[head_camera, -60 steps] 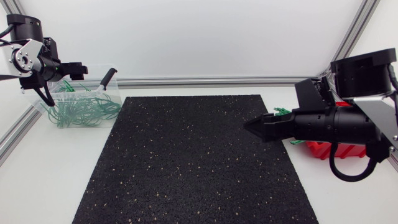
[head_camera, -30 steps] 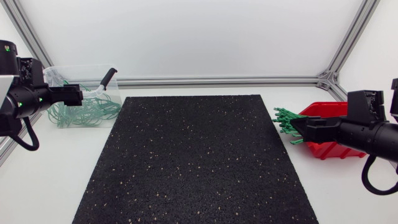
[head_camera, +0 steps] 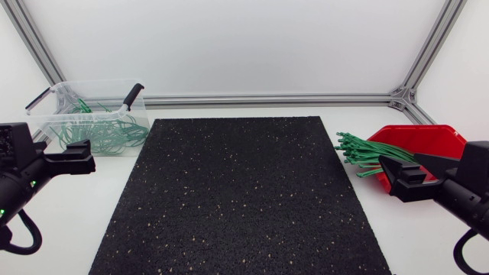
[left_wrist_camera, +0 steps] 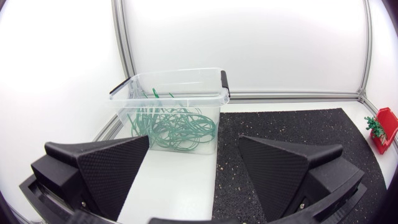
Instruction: Take a green cable tie from the red box, thread the tail through the head to close it, then place it in the transparent bin on the left.
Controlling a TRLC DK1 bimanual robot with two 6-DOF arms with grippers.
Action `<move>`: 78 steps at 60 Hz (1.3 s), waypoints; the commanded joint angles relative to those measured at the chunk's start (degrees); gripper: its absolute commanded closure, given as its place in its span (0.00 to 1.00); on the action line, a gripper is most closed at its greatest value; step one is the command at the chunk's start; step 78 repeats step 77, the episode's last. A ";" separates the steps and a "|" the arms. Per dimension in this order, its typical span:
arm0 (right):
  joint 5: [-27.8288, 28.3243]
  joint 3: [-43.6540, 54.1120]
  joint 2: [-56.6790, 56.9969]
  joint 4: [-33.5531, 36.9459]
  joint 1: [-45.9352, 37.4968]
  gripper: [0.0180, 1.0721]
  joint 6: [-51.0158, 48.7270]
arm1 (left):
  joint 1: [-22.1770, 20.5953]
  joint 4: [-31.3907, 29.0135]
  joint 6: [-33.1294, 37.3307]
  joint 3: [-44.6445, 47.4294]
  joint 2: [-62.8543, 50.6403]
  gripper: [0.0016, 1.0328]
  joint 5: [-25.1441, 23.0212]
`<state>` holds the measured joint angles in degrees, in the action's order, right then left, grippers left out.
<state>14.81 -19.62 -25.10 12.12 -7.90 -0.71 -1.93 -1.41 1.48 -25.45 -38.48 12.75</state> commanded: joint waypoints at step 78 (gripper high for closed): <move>-14.81 19.62 25.10 -12.12 7.90 0.05 0.71 | 1.93 1.41 -1.48 25.45 38.48 0.04 -12.75</move>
